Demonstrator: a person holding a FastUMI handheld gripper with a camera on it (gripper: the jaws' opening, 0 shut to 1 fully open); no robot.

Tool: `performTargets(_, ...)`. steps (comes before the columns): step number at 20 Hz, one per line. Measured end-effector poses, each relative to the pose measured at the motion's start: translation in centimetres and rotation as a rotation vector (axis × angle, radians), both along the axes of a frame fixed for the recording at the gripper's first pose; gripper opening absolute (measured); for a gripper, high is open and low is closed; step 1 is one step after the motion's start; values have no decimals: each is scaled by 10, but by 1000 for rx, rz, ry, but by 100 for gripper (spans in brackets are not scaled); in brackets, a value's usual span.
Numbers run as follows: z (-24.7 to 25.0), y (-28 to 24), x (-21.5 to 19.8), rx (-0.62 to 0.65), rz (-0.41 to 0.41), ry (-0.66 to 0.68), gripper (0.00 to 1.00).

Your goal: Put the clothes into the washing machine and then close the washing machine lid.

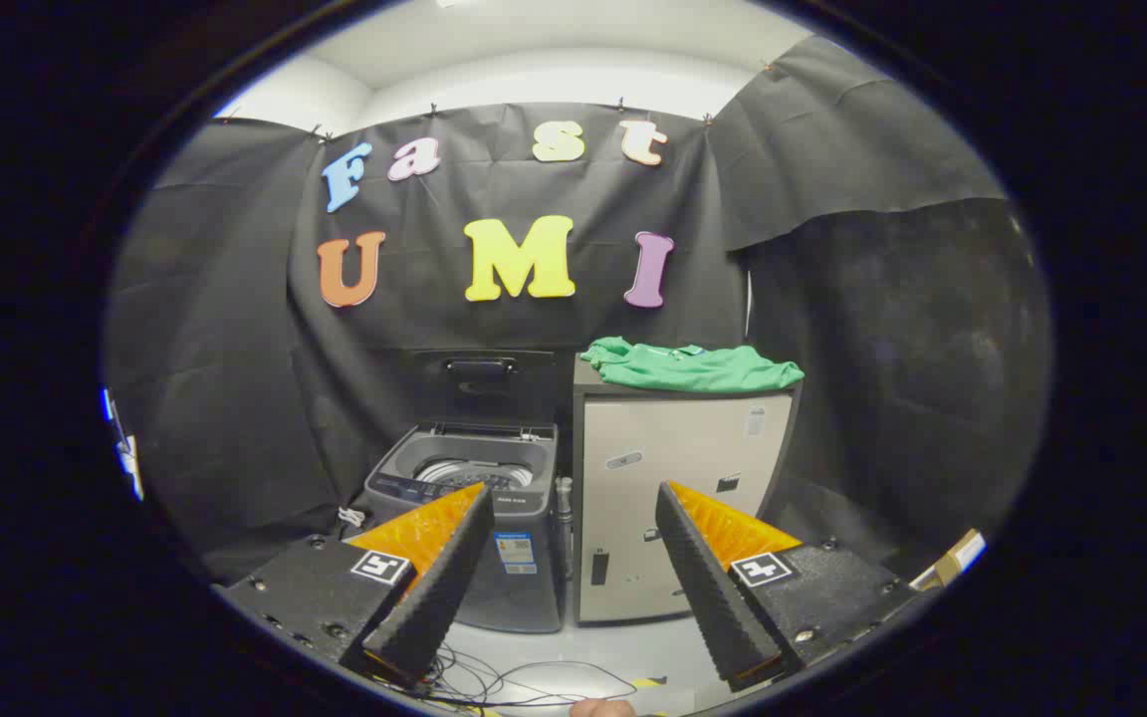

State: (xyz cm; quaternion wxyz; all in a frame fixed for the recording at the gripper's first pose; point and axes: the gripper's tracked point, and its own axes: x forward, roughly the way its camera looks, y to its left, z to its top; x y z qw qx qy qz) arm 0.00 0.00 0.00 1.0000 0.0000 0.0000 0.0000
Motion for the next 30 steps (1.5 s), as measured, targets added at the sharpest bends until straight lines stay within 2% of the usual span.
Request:
performTargets(14,-6,7,1,5,15,25,100)
performTargets(24,-4,9,12,-4,-18,38,100)
performTargets(30,32,13,37,-50,-9,-10,100)
